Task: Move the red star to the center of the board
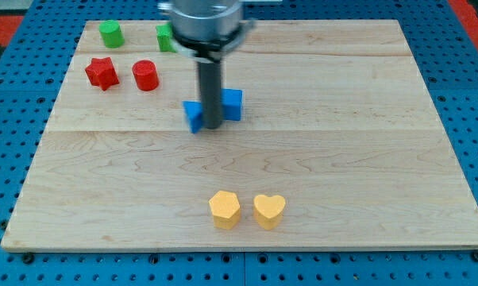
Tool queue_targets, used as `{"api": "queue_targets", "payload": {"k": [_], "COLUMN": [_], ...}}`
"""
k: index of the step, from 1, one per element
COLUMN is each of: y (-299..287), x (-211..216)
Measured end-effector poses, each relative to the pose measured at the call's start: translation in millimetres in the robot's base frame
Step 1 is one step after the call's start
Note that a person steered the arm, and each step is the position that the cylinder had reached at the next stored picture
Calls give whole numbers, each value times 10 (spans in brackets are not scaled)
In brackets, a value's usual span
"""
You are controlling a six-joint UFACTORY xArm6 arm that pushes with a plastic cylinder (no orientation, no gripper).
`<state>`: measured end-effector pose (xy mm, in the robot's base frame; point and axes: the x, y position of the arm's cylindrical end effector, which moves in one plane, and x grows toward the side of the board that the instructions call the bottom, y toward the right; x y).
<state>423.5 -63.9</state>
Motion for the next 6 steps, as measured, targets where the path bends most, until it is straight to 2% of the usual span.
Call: {"api": "queue_targets", "payload": {"k": [1, 2, 4, 6], "y": [-15, 137, 34, -464], "x": [-328, -330, -94, 173]}}
